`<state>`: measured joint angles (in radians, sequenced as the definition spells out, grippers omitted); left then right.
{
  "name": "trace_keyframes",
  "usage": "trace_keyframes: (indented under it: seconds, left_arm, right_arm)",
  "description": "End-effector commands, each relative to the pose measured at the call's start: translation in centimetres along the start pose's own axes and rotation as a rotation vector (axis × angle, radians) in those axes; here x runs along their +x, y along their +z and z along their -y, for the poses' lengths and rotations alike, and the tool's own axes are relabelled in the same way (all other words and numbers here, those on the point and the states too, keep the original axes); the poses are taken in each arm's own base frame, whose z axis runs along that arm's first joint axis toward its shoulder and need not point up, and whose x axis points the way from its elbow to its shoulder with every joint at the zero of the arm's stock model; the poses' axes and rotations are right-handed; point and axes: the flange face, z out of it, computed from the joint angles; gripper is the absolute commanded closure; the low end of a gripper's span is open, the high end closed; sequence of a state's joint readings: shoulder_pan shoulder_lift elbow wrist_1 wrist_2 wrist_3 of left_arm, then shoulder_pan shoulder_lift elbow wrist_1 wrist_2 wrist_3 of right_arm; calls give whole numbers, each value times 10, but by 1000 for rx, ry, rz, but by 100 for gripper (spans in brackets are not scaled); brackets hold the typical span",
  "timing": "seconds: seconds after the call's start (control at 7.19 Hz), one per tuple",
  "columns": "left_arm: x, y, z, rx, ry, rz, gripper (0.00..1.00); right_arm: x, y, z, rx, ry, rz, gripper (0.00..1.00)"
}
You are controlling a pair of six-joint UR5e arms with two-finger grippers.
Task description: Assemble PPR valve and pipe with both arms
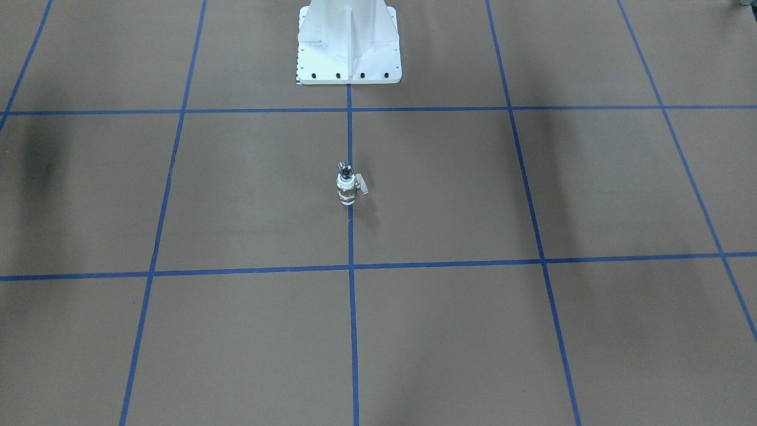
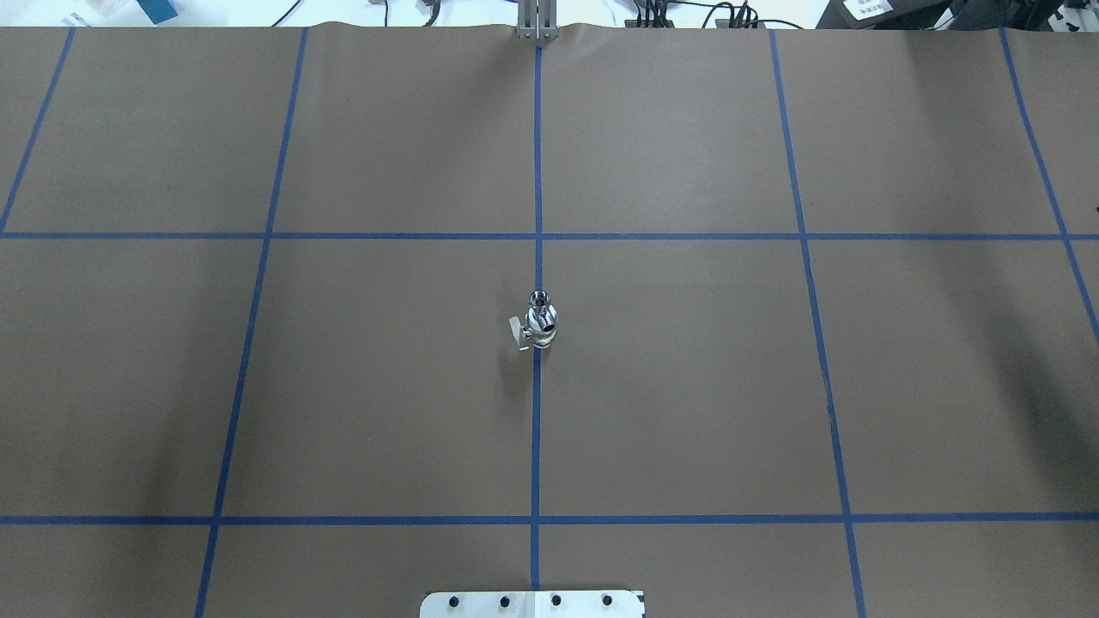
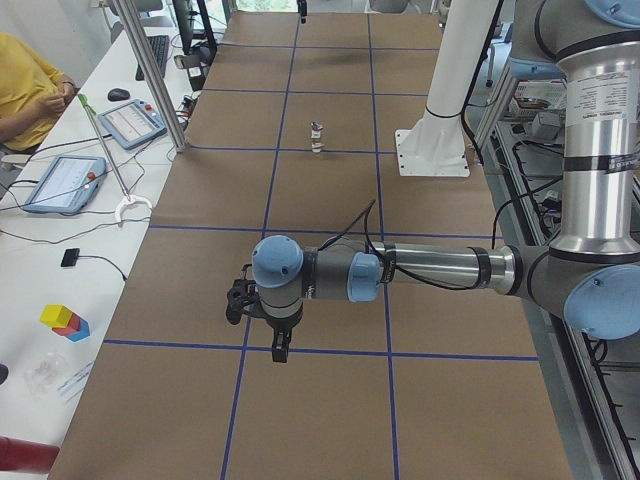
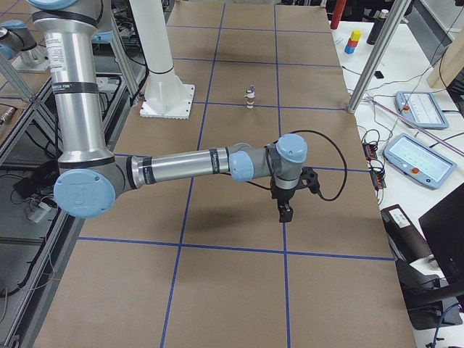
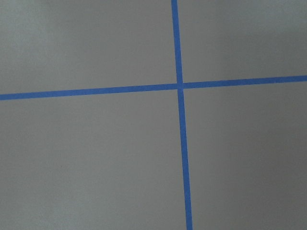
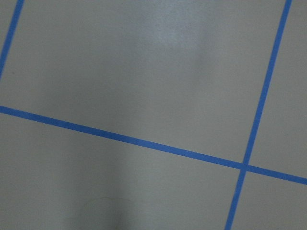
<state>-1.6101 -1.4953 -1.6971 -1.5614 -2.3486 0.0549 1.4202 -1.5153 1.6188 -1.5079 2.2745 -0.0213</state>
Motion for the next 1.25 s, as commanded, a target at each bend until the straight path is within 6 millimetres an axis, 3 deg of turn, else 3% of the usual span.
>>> trace_keyframes:
  seconds: [0.0,0.42,0.7,0.97,1.11]
  left_arm:
    - [0,-11,3,17,5,121,0]
    - [-5,-4,-1,-4,-29,95,0]
    - [2,-7,-3,7,-19,56,0]
    - [-3,3,-22,-11,-24,29,0]
    - [-3,3,-23,-10,-23,29,0]
  right_arm:
    - [56,6,-59,-6,23,25,1]
    - [65,-16,-59,24,73,21,1]
    - [37,-55,-57,-2,105,21,1]
    - [41,-48,-62,-14,113,14,1]
    - [43,-47,-63,-17,115,13,1]
